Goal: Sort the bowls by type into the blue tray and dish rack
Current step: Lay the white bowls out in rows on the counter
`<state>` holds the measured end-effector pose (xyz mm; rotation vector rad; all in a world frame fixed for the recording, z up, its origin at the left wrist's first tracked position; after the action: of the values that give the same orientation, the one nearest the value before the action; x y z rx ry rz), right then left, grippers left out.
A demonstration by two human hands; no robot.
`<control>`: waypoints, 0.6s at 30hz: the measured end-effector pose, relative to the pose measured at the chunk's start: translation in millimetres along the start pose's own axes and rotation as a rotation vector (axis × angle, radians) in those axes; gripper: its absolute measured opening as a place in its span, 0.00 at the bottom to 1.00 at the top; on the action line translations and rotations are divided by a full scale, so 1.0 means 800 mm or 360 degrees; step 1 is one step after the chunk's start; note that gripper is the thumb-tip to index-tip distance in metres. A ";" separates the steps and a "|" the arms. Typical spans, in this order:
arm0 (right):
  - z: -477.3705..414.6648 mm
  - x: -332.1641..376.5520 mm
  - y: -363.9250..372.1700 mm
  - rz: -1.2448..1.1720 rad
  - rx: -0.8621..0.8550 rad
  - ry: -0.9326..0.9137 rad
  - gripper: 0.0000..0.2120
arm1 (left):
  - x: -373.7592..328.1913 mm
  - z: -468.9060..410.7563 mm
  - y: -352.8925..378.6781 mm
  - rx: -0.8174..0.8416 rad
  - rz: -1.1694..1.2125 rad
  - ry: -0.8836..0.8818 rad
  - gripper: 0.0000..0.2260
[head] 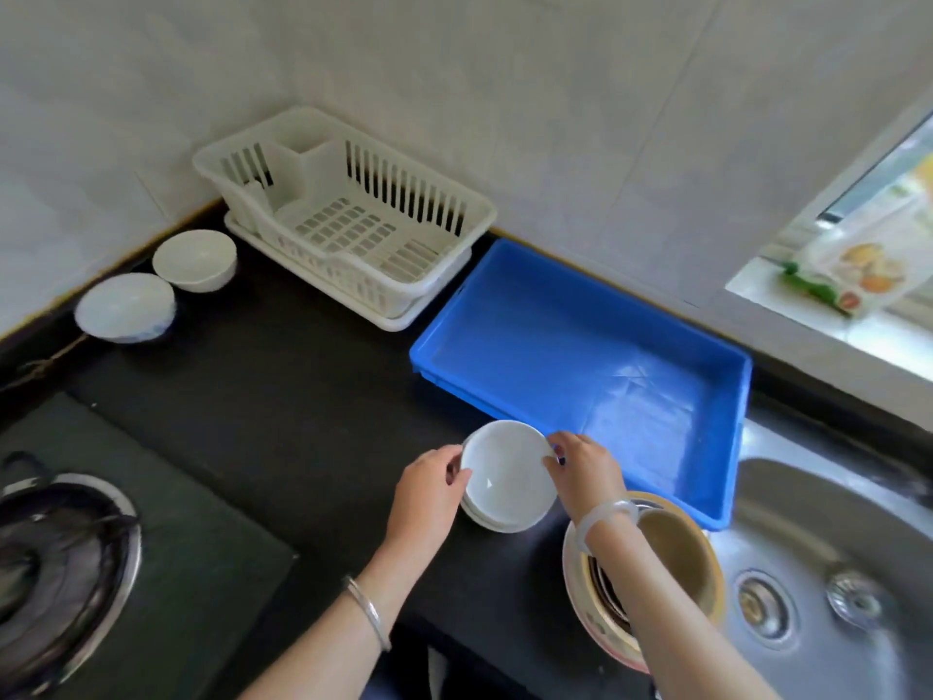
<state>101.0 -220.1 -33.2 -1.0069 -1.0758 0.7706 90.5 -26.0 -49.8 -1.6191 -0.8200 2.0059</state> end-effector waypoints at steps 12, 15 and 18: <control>0.007 -0.002 -0.019 0.0002 -0.0114 0.0173 0.10 | 0.000 -0.001 0.000 -0.0096 0.0015 -0.0033 0.13; 0.011 -0.012 -0.033 -0.0127 -0.0192 0.0263 0.09 | -0.003 -0.005 0.002 -0.0083 -0.0041 -0.0063 0.13; 0.013 -0.021 -0.049 -0.0226 -0.0250 0.0333 0.07 | -0.009 -0.009 0.005 -0.0070 -0.0139 -0.0091 0.14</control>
<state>87.4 -246.5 -0.7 -1.1048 -1.0250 0.4599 99.2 -32.7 -48.3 -1.5287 -0.9452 1.9943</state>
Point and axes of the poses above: each hand's wrist, its own z-axis away from the middle knuckle, its own y-axis out of the palm, x = y × z, the point moved 6 cm from there along -z, towards the middle knuckle, and after that the axes turned 13 degrees about -x, right-handed, at the moved point
